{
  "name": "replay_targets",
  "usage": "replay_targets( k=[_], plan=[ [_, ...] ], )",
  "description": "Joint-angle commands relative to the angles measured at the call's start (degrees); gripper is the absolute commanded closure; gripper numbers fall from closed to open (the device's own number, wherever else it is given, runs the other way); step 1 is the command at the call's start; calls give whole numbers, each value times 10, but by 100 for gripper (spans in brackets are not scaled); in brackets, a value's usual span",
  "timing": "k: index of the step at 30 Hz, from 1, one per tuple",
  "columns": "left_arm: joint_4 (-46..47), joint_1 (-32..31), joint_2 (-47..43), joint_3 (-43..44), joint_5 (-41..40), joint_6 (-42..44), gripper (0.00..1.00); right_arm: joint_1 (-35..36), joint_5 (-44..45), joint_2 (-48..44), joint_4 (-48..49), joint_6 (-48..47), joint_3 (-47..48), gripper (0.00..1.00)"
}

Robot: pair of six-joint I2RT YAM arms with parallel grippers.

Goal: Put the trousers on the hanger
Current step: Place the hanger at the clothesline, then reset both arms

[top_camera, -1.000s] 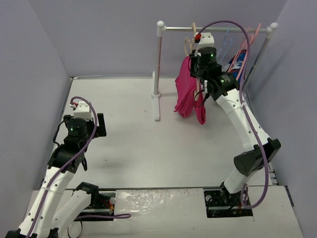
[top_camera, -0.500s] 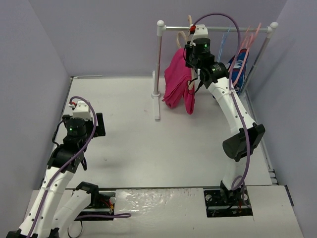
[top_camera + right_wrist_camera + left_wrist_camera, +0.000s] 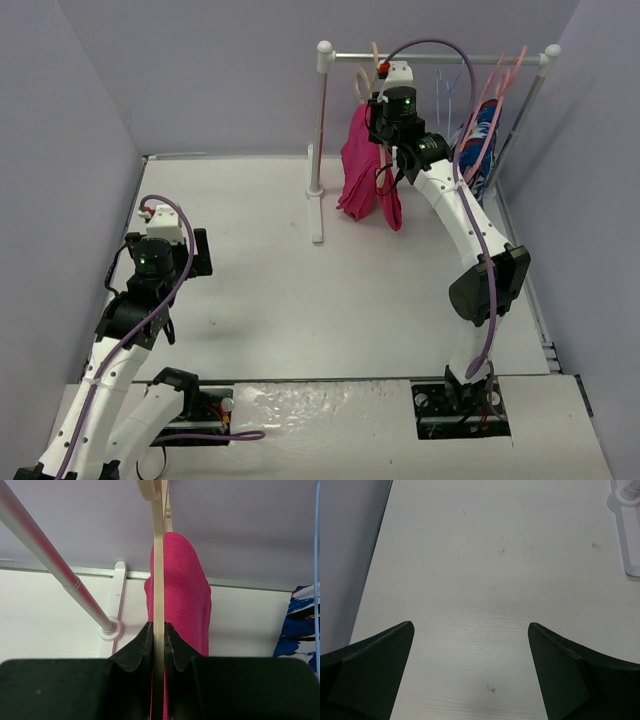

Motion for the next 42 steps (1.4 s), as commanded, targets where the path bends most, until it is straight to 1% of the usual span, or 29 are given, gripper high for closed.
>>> replay_targets(
  k=[1,2,4,7,9,10,12,15,18,22,27,29,31,33,36,42],
  plan=[
    [23,9,1,16,6,3,3,-10,2,-67,134,17,-46,92],
    [24,9,1,16,7,3,3,-10,1,-78,135,17,-53,90],
    [25,10,1,16,10,3,3,-10,-4,-93,135,17,-65,76],
    [27,10,0,16,12,1,3,-10,-18,-115,135,15,-78,52],
    [29,12,0,16,13,1,3,-9,-35,-138,135,12,-94,31],
    [30,13,0,16,13,1,3,-9,-43,-149,135,10,-102,23],
    [36,14,-1,18,10,2,3,-9,-49,-175,134,2,-121,13],
    [40,13,1,28,10,3,3,-8,-41,-239,133,-6,-173,3],
    [32,14,5,50,12,4,3,-9,-24,-328,132,-14,-228,0],
    [10,14,-1,94,14,6,3,-9,14,-474,132,-15,-352,0],
    [-17,13,-16,144,10,13,3,-9,85,-613,127,5,-497,0],
    [-28,14,-25,153,13,15,3,-8,98,-664,119,3,-522,0],
    [-39,14,-32,162,15,19,3,-8,112,-718,86,3,-554,0],
    [-57,13,-40,169,13,23,3,-7,117,-749,62,3,-568,0],
    [-63,14,-64,156,10,29,3,-8,124,-807,38,-2,-593,0],
    [-32,13,-103,78,7,8,3,-8,132,-879,24,-18,-649,0]
  ],
)
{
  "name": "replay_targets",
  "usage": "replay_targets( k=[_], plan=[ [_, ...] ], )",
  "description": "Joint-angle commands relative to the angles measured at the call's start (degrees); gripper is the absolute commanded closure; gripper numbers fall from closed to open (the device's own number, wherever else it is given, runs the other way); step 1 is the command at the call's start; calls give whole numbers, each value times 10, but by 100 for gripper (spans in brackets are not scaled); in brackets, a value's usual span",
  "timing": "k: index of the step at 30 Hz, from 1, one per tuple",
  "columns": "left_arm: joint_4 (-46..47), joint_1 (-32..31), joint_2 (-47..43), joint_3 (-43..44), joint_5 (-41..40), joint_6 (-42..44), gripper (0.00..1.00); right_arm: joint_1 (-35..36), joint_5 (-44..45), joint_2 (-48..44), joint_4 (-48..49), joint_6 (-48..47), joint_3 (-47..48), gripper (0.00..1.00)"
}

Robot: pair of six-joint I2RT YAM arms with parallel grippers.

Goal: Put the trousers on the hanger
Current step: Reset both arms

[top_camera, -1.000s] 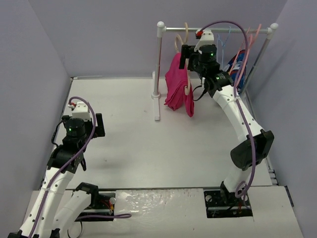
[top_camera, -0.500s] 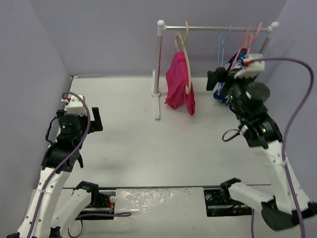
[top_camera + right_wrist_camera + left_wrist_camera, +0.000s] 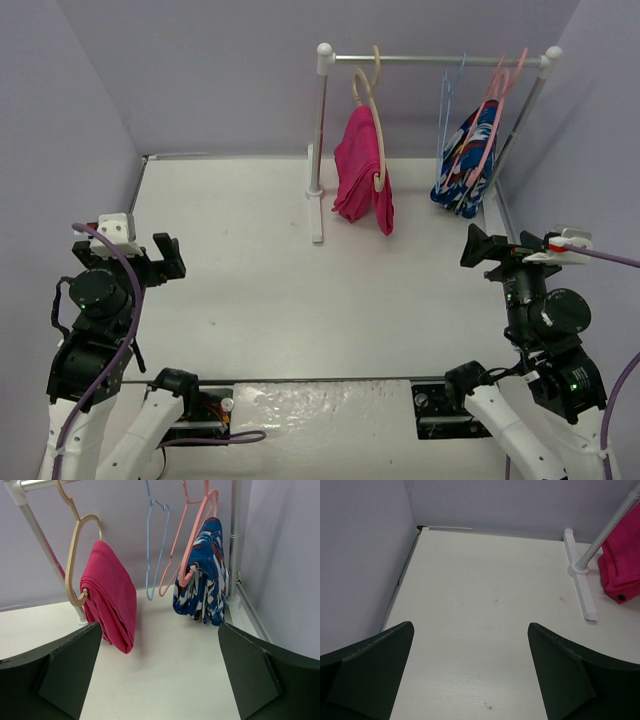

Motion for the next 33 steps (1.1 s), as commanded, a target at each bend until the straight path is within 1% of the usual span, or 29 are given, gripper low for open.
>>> replay_targets(
  k=[1,3,6,10,18,33],
  plan=[
    [34,5,-8,-52,-5,-10,3,0,25,-31,19,-14,-40,0],
    [46,5,-16,-87,-8,-13,3,0,21,-40,24,-16,-60,0],
    [62,5,-29,-118,-19,-17,3,2,25,-58,35,-19,-74,0],
    [85,6,-41,-142,-34,-14,3,6,32,-69,43,-18,-86,0],
    [62,6,-17,-143,-37,-19,3,9,37,-73,50,-9,-100,0],
    [69,15,-6,-145,-23,-24,3,9,33,-52,53,-10,-100,0]
  ],
)
